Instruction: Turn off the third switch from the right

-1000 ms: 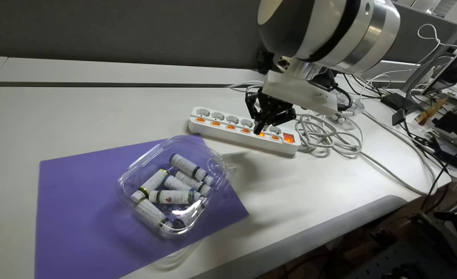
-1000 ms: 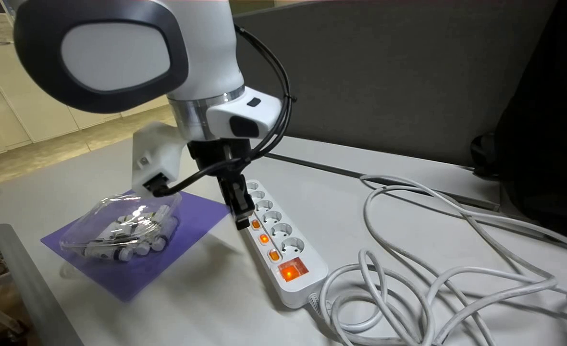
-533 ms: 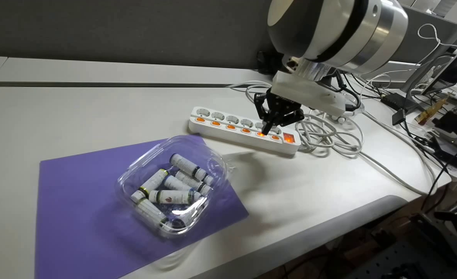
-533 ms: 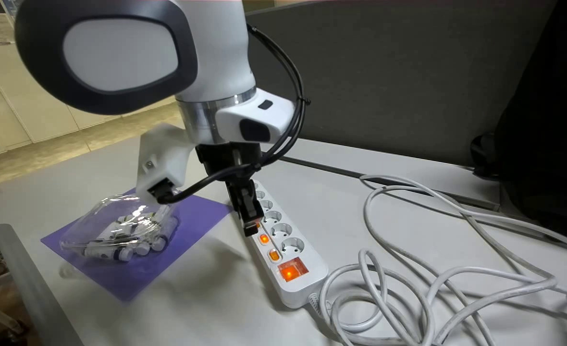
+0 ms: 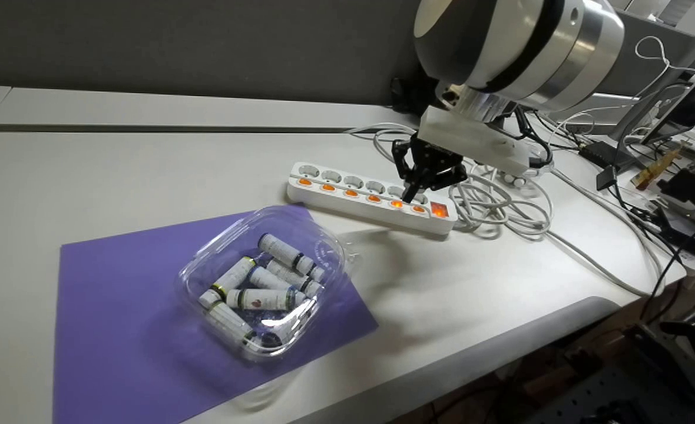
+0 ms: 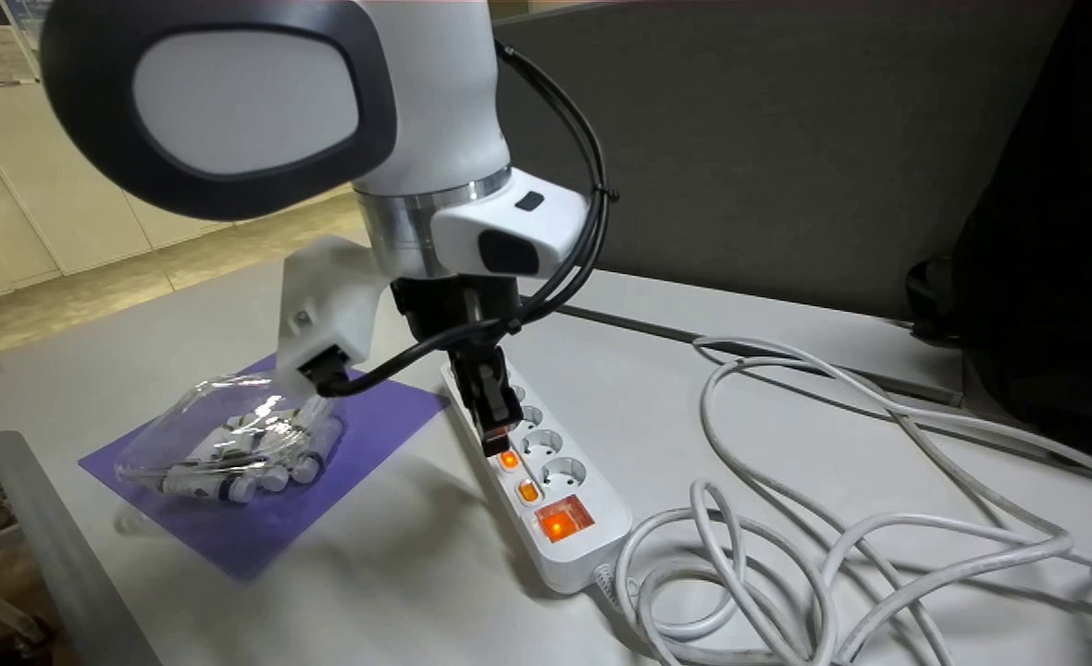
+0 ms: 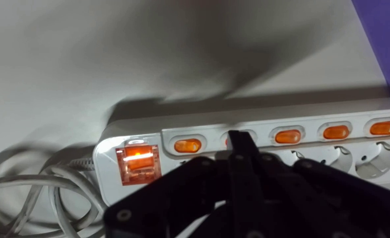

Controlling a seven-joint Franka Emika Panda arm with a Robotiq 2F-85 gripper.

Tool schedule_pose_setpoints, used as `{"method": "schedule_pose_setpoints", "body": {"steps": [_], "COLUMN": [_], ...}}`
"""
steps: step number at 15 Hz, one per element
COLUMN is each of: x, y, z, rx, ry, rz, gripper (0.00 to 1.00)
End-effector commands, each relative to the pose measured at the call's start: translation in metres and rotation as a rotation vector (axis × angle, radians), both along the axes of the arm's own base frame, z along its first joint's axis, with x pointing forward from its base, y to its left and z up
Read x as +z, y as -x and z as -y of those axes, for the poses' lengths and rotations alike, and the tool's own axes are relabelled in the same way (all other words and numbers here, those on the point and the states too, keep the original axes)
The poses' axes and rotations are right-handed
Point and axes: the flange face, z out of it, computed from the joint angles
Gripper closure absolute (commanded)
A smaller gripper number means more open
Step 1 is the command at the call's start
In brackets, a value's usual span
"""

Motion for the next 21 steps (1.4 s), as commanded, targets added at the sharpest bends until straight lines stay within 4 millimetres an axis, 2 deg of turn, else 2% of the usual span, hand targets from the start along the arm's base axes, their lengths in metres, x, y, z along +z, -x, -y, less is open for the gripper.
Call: {"method": "schedule_pose_setpoints", "body": {"steps": [1,11,21], "x": [-0.003,-0.024,-0.032], "y": [-0.007,-0.014,-0.022], "z": [0.002,0.011,0.017], "rx": [-0.008,-0.026,-0.037], "ry": [-0.021,-0.051,-0.107], "rz": [0.005,0.001,-0.034], "gripper": [1.0,1.0,1.0]}}
